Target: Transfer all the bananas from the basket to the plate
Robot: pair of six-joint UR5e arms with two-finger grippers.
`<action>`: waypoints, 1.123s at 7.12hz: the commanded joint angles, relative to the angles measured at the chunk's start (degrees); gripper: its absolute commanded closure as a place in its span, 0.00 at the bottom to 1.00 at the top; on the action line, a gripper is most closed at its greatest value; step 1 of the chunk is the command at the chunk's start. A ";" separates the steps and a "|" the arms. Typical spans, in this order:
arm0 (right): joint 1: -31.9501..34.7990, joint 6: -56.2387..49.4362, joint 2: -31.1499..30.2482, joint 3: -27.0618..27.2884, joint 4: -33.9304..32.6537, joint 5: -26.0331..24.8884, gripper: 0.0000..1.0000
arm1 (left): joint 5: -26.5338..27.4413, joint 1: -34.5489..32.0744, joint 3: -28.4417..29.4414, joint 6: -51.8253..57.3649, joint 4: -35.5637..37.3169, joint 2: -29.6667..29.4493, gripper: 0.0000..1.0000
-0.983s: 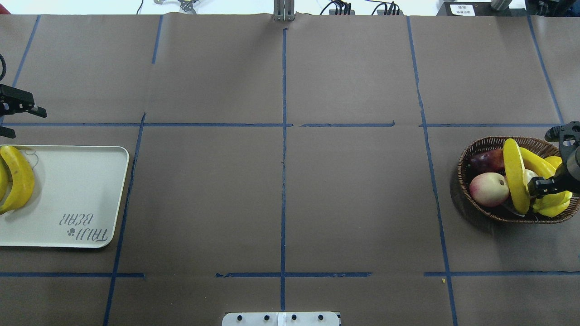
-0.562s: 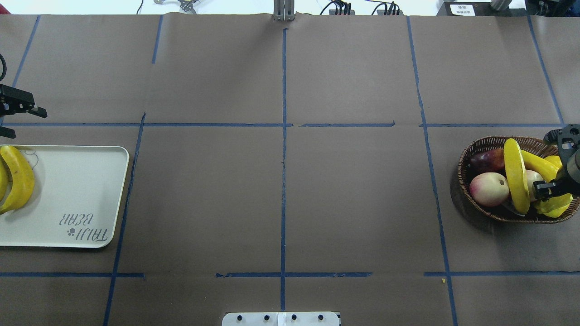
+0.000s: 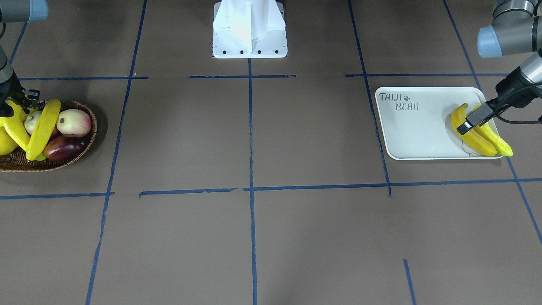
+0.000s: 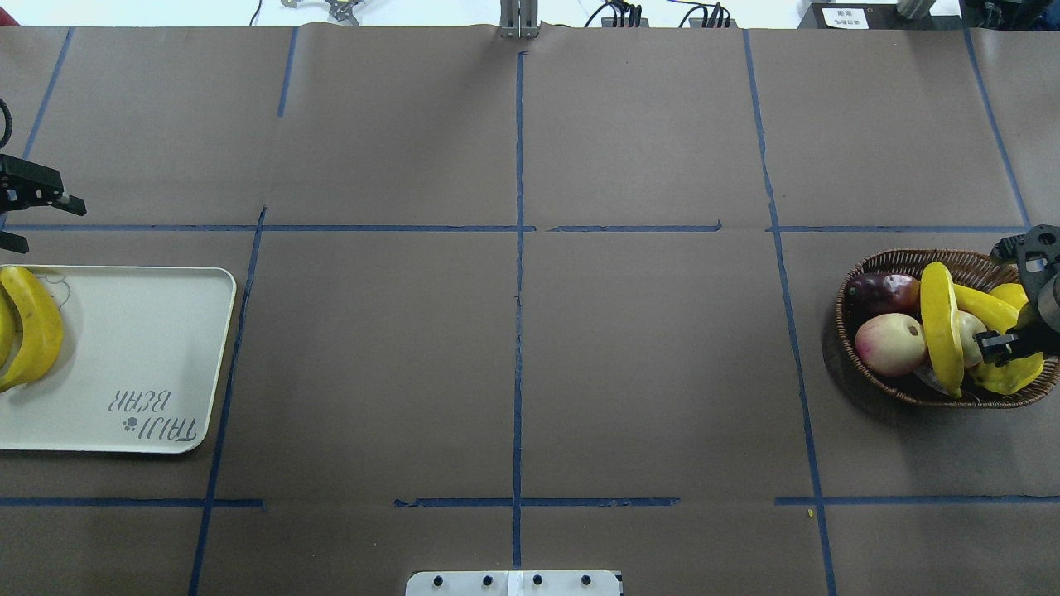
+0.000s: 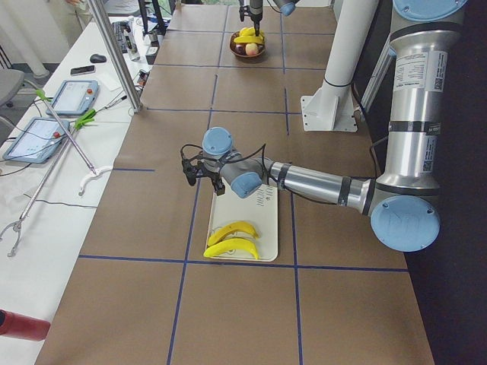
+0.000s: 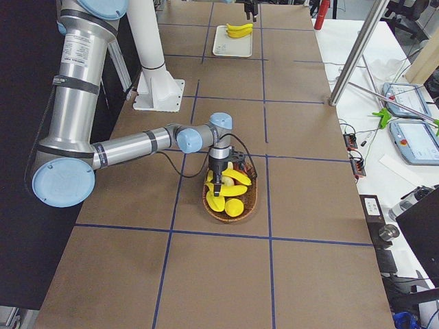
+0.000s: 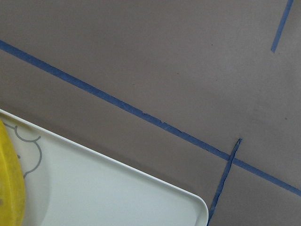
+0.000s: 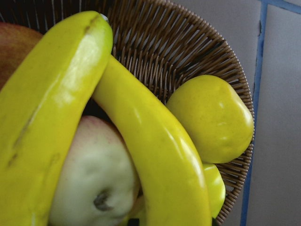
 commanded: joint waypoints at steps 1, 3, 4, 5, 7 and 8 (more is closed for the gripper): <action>0.74 -0.04 -0.02 1.01 -0.07 0.00 1.00 | 0.00 0.15 0.07 -0.03 0.04 0.00 0.00; 4.67 -0.04 0.15 1.88 -0.24 0.00 1.00 | 0.00 0.59 0.07 -0.03 -0.05 0.00 0.00; 7.31 -0.13 0.33 2.24 -0.24 0.00 1.00 | 0.00 0.85 0.07 -0.03 -0.05 0.00 0.00; 8.99 -1.69 0.50 1.98 -0.24 0.00 1.00 | 0.00 0.94 0.07 -0.03 -0.05 -0.09 0.00; 12.85 -3.47 0.51 2.07 -0.33 0.08 1.00 | 0.00 0.94 0.07 -0.12 0.04 -0.18 0.00; 15.66 -4.25 0.85 2.15 -0.33 0.09 1.00 | 0.00 1.29 0.07 -0.12 -0.05 -0.18 0.00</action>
